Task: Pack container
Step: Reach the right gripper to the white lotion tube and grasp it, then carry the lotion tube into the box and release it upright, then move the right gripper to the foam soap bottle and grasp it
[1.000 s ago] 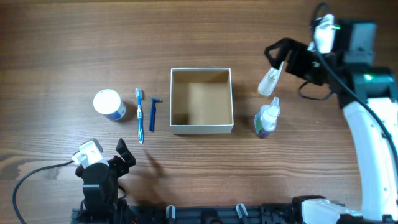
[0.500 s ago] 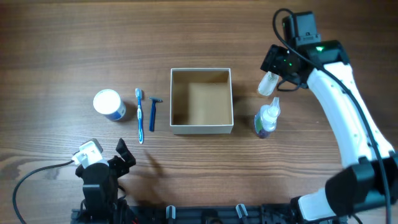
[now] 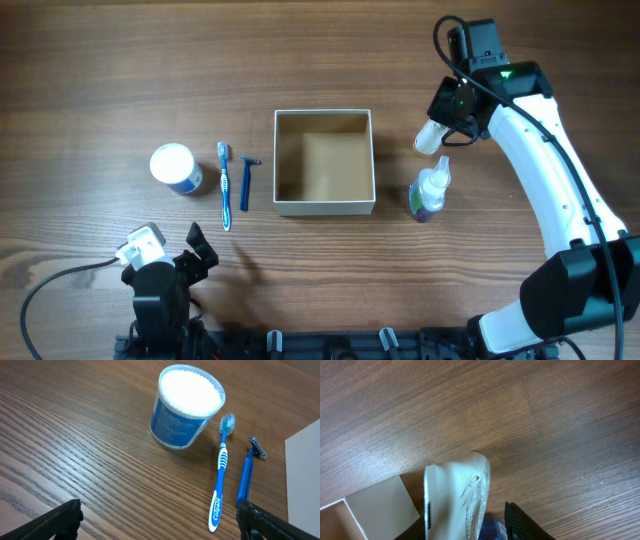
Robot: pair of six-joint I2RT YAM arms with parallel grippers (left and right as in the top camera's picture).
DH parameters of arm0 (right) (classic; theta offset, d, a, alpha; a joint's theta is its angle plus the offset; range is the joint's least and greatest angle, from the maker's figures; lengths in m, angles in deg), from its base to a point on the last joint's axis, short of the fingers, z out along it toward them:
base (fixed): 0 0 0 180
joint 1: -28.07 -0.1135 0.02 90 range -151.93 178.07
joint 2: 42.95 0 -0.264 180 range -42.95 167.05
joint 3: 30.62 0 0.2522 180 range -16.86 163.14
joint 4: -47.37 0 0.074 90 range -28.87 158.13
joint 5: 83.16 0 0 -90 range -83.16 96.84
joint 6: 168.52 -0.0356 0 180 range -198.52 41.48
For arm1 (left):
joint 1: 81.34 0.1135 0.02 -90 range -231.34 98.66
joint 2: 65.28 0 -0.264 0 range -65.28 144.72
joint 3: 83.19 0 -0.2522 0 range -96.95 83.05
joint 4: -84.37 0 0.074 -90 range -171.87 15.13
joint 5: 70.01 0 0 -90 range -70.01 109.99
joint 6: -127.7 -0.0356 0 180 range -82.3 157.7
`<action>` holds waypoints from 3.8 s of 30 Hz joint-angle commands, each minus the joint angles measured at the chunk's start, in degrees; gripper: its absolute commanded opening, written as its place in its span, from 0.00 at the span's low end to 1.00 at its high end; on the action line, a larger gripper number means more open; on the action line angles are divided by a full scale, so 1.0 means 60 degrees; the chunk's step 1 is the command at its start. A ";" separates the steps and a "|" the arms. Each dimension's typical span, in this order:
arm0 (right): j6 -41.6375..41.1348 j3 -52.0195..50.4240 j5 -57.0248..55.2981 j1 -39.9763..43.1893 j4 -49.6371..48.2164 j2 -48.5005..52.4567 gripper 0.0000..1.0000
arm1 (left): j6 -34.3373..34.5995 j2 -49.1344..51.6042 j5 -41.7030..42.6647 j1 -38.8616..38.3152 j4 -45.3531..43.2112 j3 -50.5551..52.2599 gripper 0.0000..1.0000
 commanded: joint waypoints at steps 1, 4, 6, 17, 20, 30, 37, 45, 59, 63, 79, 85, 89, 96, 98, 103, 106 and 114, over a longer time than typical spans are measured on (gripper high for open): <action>-0.0011 0.0153 0.0117 0.0004 0.0066 0.0022 0.39 | -0.0080 -0.0076 0.0018 0.0051 0.0011 0.0080 1.00; -0.0029 0.0153 0.0127 0.0004 0.0069 0.0018 0.20 | -0.0080 -0.0076 0.0018 0.0051 0.0011 0.0080 1.00; -0.0033 0.0153 0.0280 -0.0007 0.0040 0.0018 0.04 | -0.0080 -0.0076 0.0018 0.0051 0.0011 0.0080 1.00; 0.1840 0.1107 0.0259 -0.0069 -0.0845 -0.1067 0.05 | -0.0080 -0.0076 0.0018 0.0051 0.0011 0.0080 1.00; 0.2328 0.1807 0.0255 -0.0353 -0.0943 -0.1588 0.04 | -0.0080 -0.0076 0.0018 0.0051 0.0011 0.0080 1.00; 0.2004 0.2543 0.0262 -0.2947 0.0237 -0.2419 0.04 | -0.0080 -0.0076 0.0018 0.0051 0.0011 0.0080 1.00; 0.1392 0.2524 0.0211 -0.4058 0.1290 -0.1596 0.04 | -0.0080 -0.0076 0.0018 0.0051 0.0011 0.0080 1.00; 0.1220 0.2484 -0.0685 -0.4065 0.1060 -0.0120 0.05 | -0.0080 -0.0076 0.0018 0.0051 0.0011 0.0080 1.00; 0.1220 0.2484 -0.1075 -0.4058 0.0484 0.1840 0.04 | -0.0080 -0.0076 0.0018 0.0051 0.0007 0.0080 1.00; 0.1257 0.2488 -0.1075 -0.4058 0.0310 0.1683 0.31 | -0.0080 -0.0076 0.0018 0.0051 0.0011 0.0080 1.00; 0.0922 0.2492 -0.1461 -0.2790 0.2106 -0.2058 0.93 | -0.0080 -0.0076 0.0018 0.0051 0.0011 0.0080 1.00; 0.0339 0.2175 -0.0393 -0.1483 0.4240 -0.2116 0.93 | -0.0080 -0.0076 0.0018 0.0051 0.0011 0.0080 1.00; 0.0736 0.0816 0.0554 -0.1432 0.4193 -0.2084 0.93 | -0.0080 -0.0076 0.0018 0.0051 0.0011 0.0080 1.00; 0.0710 -0.1825 0.0696 -0.1432 0.2481 -0.2080 0.91 | -0.0080 -0.0076 0.0018 0.0051 0.0011 0.0080 1.00; 0.0718 -0.2273 0.0685 -0.1432 0.1934 -0.2080 0.91 | -0.0080 -0.0076 0.0018 0.0051 0.0007 0.0080 1.00; 0.0361 -0.2987 0.0557 -0.1432 0.0929 -0.2080 0.86 | -0.0080 -0.0076 0.0018 0.0051 0.0011 0.0080 1.00; 0.0346 -0.3544 0.0554 -0.1432 0.0113 -0.2080 0.83 | -0.0080 -0.0076 0.0018 0.0051 0.0007 0.0080 1.00; -0.0022 -0.4036 0.0069 -0.1432 -0.0368 -0.2084 0.65 | -0.0080 -0.0076 0.0018 0.0051 0.0011 0.0080 1.00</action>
